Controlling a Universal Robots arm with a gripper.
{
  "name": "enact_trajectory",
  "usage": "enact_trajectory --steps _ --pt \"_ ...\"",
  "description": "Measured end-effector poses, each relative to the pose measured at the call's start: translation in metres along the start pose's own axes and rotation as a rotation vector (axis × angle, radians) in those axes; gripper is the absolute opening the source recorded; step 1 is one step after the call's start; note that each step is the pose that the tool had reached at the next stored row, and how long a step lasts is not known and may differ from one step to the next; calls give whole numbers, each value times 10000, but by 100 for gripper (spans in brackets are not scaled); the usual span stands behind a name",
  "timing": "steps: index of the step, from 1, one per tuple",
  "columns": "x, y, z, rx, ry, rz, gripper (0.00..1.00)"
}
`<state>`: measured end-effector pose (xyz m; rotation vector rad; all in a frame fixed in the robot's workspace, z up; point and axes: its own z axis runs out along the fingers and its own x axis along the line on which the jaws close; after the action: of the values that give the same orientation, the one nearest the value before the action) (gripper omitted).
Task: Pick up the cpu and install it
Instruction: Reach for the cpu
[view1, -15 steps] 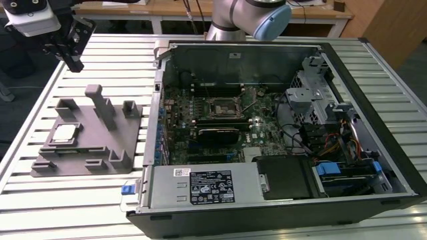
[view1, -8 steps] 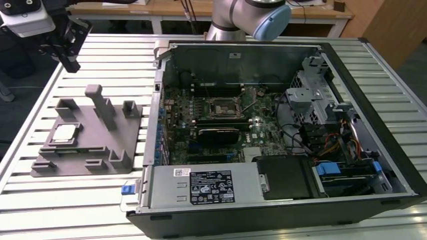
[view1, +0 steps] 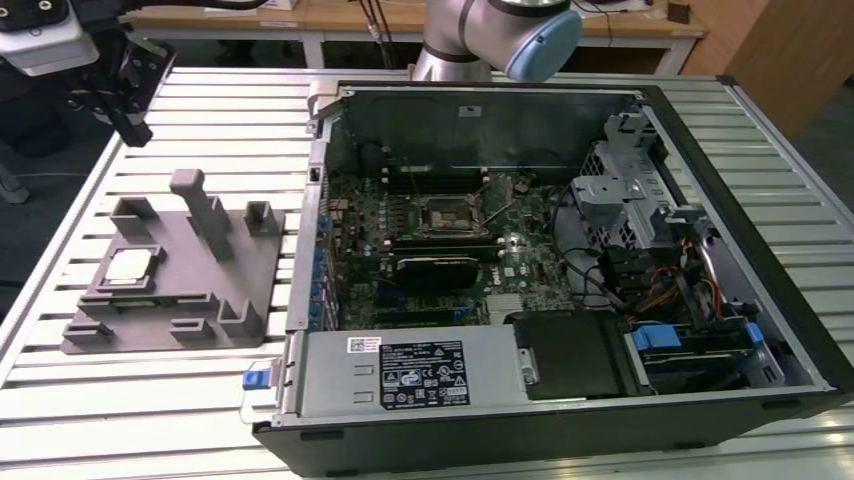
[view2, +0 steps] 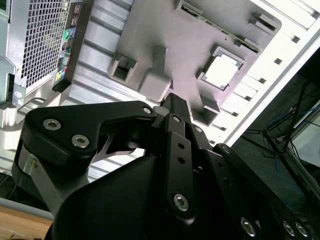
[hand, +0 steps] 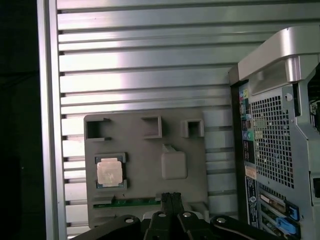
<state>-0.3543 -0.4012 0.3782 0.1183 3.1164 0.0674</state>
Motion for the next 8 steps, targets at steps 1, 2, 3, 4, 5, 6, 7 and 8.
enact_trajectory --steps 1,2,3,4,5,6,7,8 --pt "9 -1 1 0 1 0 11" --pt "18 -2 2 0 2 0 11" --pt "27 -2 3 0 3 0 11" --pt "37 -3 4 -1 4 0 11" --pt "46 -4 5 0 5 0 11" --pt "55 -5 6 0 7 0 11" --pt "63 -5 7 0 9 0 11" --pt "71 -6 8 0 9 1 11"
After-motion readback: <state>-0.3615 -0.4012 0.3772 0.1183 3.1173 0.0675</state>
